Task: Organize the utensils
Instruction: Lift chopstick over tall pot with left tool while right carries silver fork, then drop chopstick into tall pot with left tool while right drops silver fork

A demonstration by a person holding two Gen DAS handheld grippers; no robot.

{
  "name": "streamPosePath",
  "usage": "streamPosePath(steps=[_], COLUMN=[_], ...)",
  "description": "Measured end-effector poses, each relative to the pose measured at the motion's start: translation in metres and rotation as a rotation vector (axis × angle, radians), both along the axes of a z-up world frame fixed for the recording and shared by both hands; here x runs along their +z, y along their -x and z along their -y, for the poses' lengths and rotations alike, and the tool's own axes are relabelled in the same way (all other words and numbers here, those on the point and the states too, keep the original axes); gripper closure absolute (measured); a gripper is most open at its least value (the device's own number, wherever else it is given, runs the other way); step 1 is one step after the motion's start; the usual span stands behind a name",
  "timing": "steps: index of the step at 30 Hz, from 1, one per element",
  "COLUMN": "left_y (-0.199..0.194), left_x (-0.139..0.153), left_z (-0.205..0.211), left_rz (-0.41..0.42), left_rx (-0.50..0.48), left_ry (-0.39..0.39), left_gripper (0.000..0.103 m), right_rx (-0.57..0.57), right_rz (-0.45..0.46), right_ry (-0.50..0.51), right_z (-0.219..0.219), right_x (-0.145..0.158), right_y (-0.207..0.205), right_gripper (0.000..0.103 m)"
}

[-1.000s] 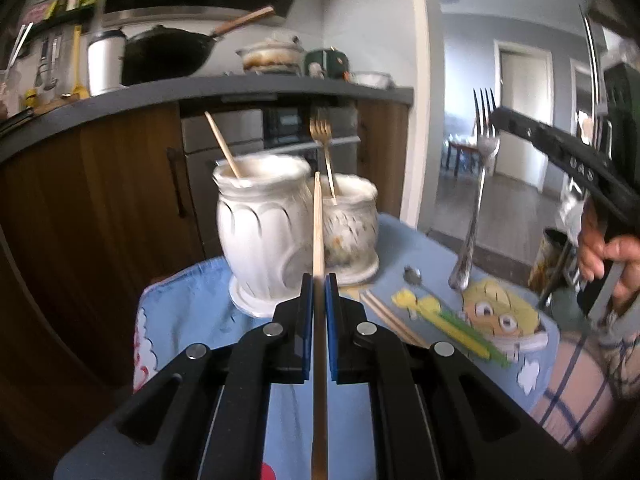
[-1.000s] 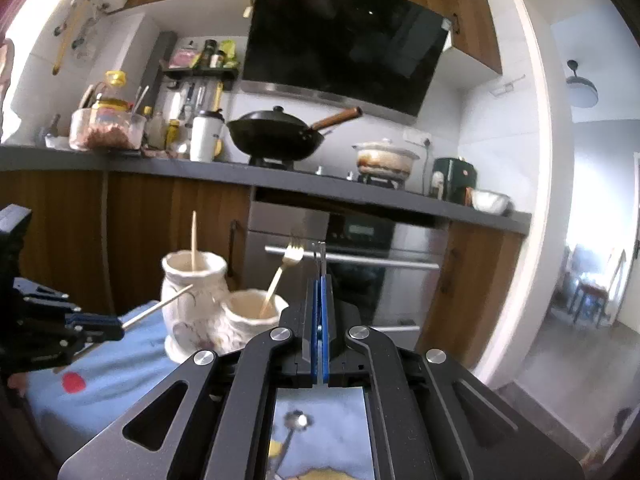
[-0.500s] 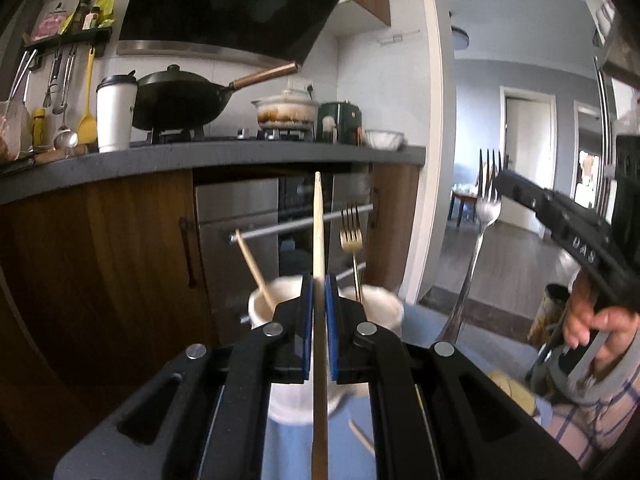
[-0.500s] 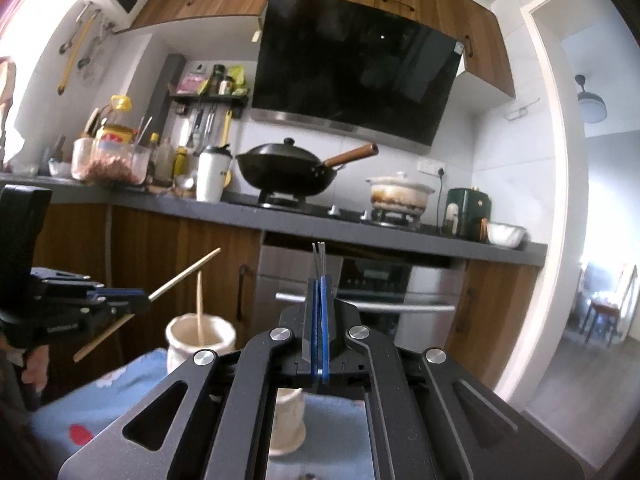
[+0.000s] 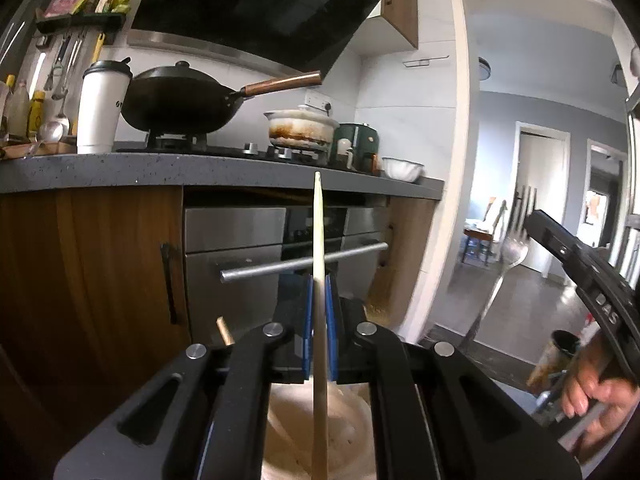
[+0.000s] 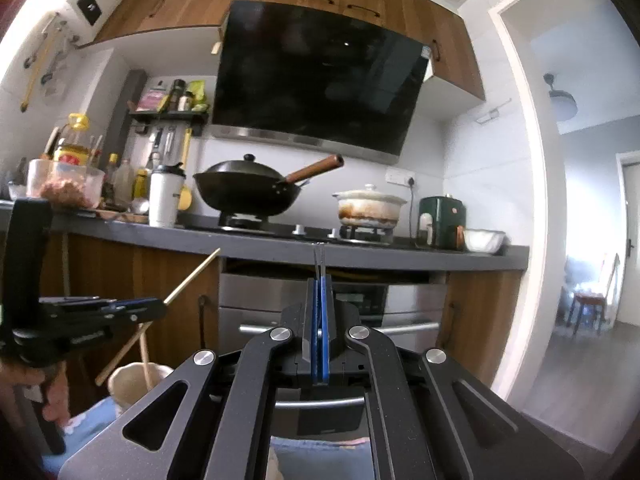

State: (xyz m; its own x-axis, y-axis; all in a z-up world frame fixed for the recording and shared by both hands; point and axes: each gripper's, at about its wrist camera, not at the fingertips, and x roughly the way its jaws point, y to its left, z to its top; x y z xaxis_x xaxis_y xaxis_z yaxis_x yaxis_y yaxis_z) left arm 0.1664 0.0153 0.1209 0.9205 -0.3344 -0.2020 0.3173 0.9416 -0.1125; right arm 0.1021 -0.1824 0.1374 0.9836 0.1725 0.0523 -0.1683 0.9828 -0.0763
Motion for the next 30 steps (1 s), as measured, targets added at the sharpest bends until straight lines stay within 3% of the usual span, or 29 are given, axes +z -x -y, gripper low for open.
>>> streamPosePath(steps=[7, 23, 26, 28, 30], left_y=[-0.008, 0.031, 0.032, 0.034, 0.037], left_x=[-0.021, -0.047, -0.048, -0.048, -0.048], left_z=[0.013, 0.009, 0.007, 0.006, 0.005], left_rz=[0.082, 0.082, 0.073, 0.075, 0.079], left_rx=[0.09, 0.125, 0.113, 0.118, 0.119], left_ry=[-0.064, -0.156, -0.153, -0.15, -0.146], left_gripper=[0.097, 0.097, 0.093, 0.077, 0.07], right_rx=[0.0, 0.094, 0.091, 0.088, 0.085], right_rz=[-0.025, -0.149, -0.163, -0.167, -0.175], right_ry=[0.033, 0.024, 0.038, 0.046, 0.054], right_z=[-0.011, -0.02, -0.024, -0.025, -0.027], right_x=[-0.026, -0.06, -0.064, -0.065, -0.067], right_y=[-0.013, -0.031, -0.034, -0.034, -0.035], right_gripper=[0.101, 0.101, 0.101, 0.101, 0.101])
